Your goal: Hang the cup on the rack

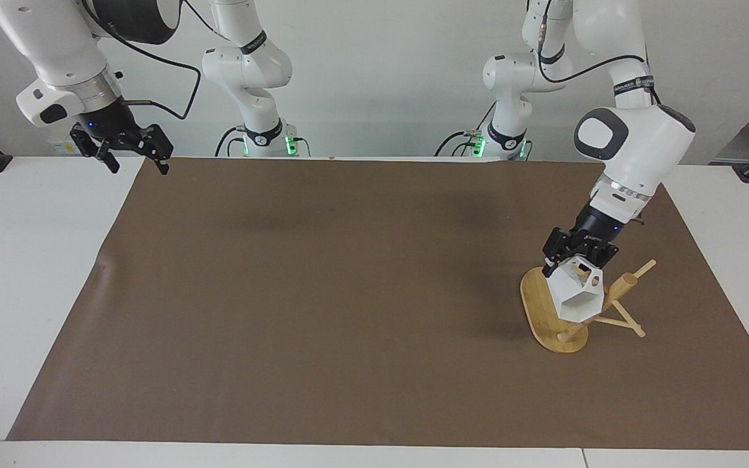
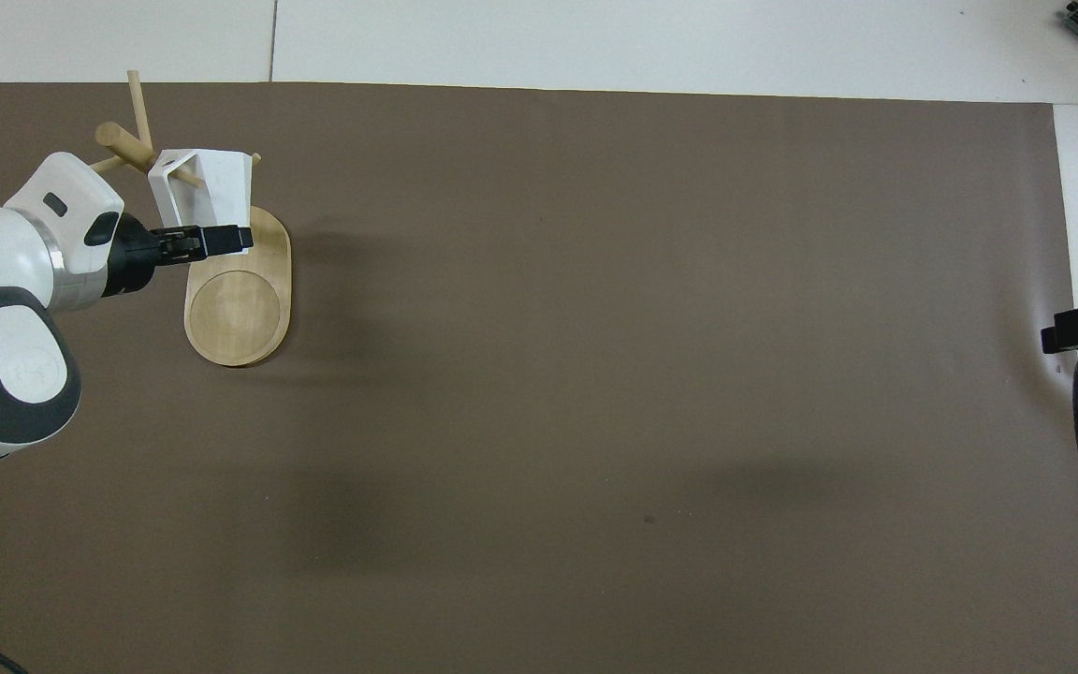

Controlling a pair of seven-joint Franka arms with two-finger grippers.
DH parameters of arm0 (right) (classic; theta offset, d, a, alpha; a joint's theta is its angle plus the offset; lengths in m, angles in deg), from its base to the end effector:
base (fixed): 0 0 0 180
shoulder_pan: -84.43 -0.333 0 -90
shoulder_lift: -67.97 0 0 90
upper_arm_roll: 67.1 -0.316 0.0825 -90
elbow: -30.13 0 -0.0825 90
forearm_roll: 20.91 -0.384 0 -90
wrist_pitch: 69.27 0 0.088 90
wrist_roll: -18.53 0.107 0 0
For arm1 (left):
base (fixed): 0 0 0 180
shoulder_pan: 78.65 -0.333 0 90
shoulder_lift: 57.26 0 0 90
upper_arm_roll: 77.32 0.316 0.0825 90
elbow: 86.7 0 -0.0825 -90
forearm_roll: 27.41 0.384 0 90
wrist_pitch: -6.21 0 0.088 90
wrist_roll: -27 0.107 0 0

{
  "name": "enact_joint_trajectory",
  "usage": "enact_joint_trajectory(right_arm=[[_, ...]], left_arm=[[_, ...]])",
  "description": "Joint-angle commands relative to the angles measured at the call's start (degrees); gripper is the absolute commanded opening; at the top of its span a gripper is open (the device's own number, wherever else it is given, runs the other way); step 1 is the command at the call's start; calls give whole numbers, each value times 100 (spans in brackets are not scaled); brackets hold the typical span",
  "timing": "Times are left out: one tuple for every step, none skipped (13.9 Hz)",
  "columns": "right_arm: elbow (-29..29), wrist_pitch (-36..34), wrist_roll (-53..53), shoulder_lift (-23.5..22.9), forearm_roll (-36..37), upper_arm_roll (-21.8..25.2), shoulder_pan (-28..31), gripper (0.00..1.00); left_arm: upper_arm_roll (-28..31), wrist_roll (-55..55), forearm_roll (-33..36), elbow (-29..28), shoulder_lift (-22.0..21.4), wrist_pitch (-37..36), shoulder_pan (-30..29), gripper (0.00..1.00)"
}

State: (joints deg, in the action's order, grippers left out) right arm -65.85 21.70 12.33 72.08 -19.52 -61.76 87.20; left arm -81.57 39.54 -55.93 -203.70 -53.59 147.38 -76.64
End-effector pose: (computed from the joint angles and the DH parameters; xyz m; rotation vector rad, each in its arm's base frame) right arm 0.5266 -0.0794 0.6155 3.1256 -0.0507 -0.0283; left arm 0.5913 -0.0635 0.4487 2.7341 0.0112 0.5153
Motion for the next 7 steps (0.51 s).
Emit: enact_joint_trajectory(right_arm=[[-149, 43, 120, 134, -16, 46, -57, 100], [-149, 34, 111, 134, -25, 37, -57, 100], [-149, 34, 111, 134, -95, 37, -57, 100], [-149, 8, 111, 134, -182, 37, -57, 100], [-149, 8, 111, 134, -227, 46, -57, 100], [-149, 8, 111, 134, -227, 46, -57, 100], [-149, 8, 111, 134, -227, 46, -57, 100]], left_arm=[[3, -199, -22, -130, -85, -55, 18, 23], [3, -278, -22, -130, -77, -55, 27, 26], [3, -279, -22, -130, -77, -55, 44, 31], [3, -279, -22, -130, -77, -55, 44, 42], [3, -279, -13, -121, -77, -55, 36, 51], [3, -270, -13, -130, -77, -55, 44, 70], [3, -261, -13, -121, -68, -37, 44, 92]])
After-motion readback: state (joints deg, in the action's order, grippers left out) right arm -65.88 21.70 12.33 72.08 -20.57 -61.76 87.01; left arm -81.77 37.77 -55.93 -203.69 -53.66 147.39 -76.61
